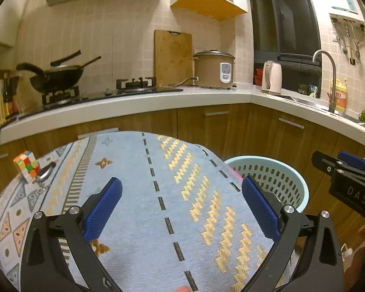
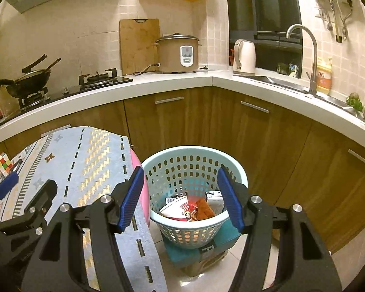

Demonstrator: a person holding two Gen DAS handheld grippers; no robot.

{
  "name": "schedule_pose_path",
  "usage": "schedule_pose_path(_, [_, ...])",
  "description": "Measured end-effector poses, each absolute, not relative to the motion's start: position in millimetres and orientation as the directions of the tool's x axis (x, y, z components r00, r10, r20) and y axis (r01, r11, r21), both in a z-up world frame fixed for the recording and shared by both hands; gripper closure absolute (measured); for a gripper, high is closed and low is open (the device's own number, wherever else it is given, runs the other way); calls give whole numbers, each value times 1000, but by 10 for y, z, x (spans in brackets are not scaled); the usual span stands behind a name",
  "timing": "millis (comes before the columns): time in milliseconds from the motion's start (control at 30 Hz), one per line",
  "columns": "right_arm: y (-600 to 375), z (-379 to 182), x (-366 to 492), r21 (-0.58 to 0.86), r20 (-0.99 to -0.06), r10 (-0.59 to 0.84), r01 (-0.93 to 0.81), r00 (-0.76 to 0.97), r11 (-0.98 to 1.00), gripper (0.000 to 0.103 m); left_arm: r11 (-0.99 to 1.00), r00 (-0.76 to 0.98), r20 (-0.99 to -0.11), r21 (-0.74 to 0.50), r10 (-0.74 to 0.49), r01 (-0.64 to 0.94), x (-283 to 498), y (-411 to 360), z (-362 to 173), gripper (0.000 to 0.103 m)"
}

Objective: Collect trash

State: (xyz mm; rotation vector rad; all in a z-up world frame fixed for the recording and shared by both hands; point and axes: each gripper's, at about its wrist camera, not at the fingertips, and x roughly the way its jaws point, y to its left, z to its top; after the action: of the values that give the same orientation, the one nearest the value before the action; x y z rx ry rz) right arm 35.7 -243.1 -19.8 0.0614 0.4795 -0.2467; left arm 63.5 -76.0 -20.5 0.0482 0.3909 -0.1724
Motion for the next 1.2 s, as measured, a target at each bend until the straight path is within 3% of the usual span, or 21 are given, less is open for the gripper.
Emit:
schedule_pose_path(467, [-2507,-205,362,-9,-455,-236,261,858,965,34,987,903,-405,9,-145,163,671,-747,-219,8])
schedule_pose_path(1200, [-2515,-243,422,-15,-466,-223,244,856,970,33,988,893,-426,-14,-147,156,707,-718,-233,8])
